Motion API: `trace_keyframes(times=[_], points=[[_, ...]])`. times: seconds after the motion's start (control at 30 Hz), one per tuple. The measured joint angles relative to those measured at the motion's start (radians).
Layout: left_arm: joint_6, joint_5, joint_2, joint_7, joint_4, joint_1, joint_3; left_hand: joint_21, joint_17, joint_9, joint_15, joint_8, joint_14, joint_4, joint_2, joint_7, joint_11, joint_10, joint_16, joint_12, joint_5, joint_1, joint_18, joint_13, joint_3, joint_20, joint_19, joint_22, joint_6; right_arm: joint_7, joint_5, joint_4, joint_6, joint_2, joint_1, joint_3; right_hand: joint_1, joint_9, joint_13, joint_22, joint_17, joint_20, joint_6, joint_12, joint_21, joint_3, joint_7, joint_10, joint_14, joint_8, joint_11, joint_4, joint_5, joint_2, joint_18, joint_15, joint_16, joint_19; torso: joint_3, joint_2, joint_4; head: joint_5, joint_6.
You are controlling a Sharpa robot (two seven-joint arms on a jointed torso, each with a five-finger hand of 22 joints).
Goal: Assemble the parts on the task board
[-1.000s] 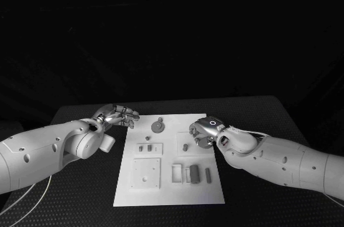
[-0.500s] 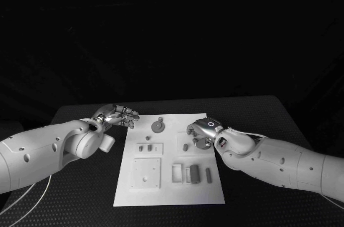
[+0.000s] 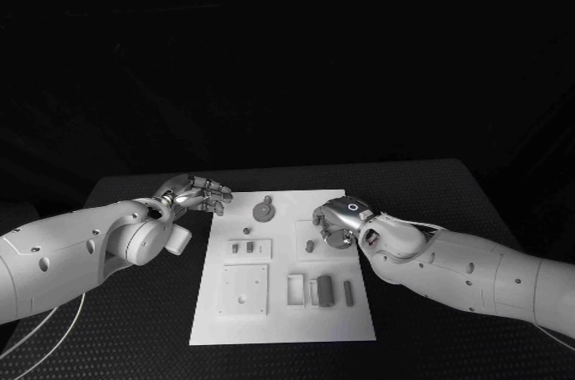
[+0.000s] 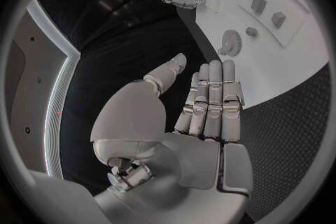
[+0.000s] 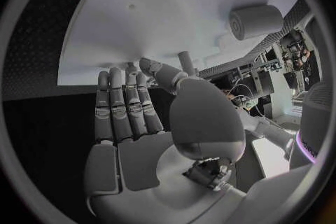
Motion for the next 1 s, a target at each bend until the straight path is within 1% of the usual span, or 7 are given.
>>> trace_keyframes(times=[0.07,0.2,0.3,0.4,0.63,0.77,1.0], points=[[0.001,0.0,0.0,-0.001,0.0,0.0,0.0,0.0,0.0,0.0,0.0,0.0,0.0,0.0,0.0,0.0,0.0,0.0,-0.004,0.0,0.0,0.0,0.0,0.0,0.0,0.0,0.0,0.0,0.0,0.001,0.0,-0.002,-0.002,0.0,0.0,0.0,-0.001,0.004,-0.002,0.0,-0.004,0.0,0.003,-0.015,0.008,0.008,0.0,0.0,0.0,0.0,0.0,0.0,0.0,0.009,0.0,0.0,0.004,0.0,0.0,0.0,0.0,0.0,0.0],[0.002,0.0,0.0,-0.003,-0.001,0.0,0.0,0.0,0.001,0.0,0.0,0.0,0.0,0.0,0.0,0.004,0.002,-0.002,-0.004,0.0,0.0,0.0,-0.002,0.0,0.0,0.0,0.0,0.0,-0.004,0.002,0.0,-0.005,-0.006,0.0,-0.001,0.0,-0.005,0.013,-0.025,0.0,-0.028,0.0,0.004,-0.039,0.016,0.018,-0.001,0.002,0.008,0.0,0.002,-0.001,0.0,0.013,0.0,-0.008,0.004,0.0,0.0,0.0,0.0,0.0,-0.001],[0.004,0.0,0.0,-0.004,-0.001,0.0,0.0,0.0,0.001,0.0,0.0,0.0,0.0,0.0,0.0,0.004,0.004,-0.004,-0.004,0.0,0.0,0.0,-0.007,-0.001,0.0,0.0,0.0,0.0,-0.004,0.002,0.0,-0.007,-0.007,-0.002,0.0,0.0,-0.005,0.014,-0.035,0.0,-0.035,0.0,0.004,-0.043,0.016,0.018,-0.001,0.006,0.008,0.0,0.005,-0.001,0.0,0.013,0.0,-0.008,0.004,0.0,0.0,0.0,-0.0001,-0.001,-0.001],[0.005,-0.001,0.0,-0.005,-0.001,0.0,0.0,0.0,0.001,0.0,0.0,0.0,0.0,0.0,0.0,0.004,0.004,-0.004,-0.004,0.0,0.0,0.0,-0.001,-0.001,0.0,0.0,0.0,-0.001,-0.004,0.001,0.0,-0.007,-0.008,-0.002,0.0,0.0,-0.005,0.016,-0.039,0.0,-0.041,0.0,0.004,-0.047,0.02,0.018,-0.001,0.008,0.011,0.0,0.007,-0.001,0.0,0.013,0.0,-0.011,0.004,0.0,0.0001,0.0,-0.0001,-0.001,-0.001],[0.006,-0.002,0.0,-0.007,-0.001,0.0,0.0,0.0,0.002,-0.001,0.0,0.0,0.0,0.0,0.0,0.001,0.004,-0.004,-0.004,0.0,0.0,0.0,0.007,-0.001,0.0,0.0,0.0,-0.001,-0.007,-0.003,-0.004,-0.006,-0.013,-0.002,-0.001,-0.001,-0.005,0.019,-0.045,0.0,-0.046,0.0,0.004,-0.051,0.02,0.018,-0.001,0.01,0.015,0.0,0.005,-0.001,0.0,0.013,0.0,-0.008,0.004,0.0,0.0001,0.0,-0.0001,-0.002,-0.003],[0.007,-0.002,0.0,-0.008,-0.001,0.0,0.0,0.0,0.002,-0.001,0.0,0.0,0.0,0.0,0.0,0.002,0.004,-0.004,-0.004,0.0,0.0,0.0,0.007,-0.001,0.0,0.0,0.0,-0.001,-0.009,-0.004,-0.005,-0.006,-0.014,-0.002,-0.001,-0.001,-0.005,0.02,-0.051,0.0,-0.048,0.0,0.004,-0.055,0.02,0.02,-0.001,0.015,0.017,0.0,0.007,-0.004,0.0,0.013,0.0,-0.009,0.004,0.0,0.0,0.0,-0.0001,-0.002,-0.003],[0.007,-0.002,0.0,-0.009,-0.001,0.0,0.0,0.0,0.003,-0.001,0.0,0.0,0.0,0.0,0.0,0.004,0.004,-0.004,-0.008,0.0,0.0,0.0,0.007,-0.002,0.0,0.002,-0.002,-0.001,-0.011,-0.007,-0.005,-0.004,-0.012,-0.002,0.0,0.0,-0.013,0.038,-0.069,0.0,-0.064,-0.007,0.033,-0.066,0.048,0.023,-0.018,0.066,0.055,0.015,-0.007,-0.001,0.0,0.021,0.0,-0.026,0.019,0.029,0.0,0.0,0.0,-0.003,-0.005]])
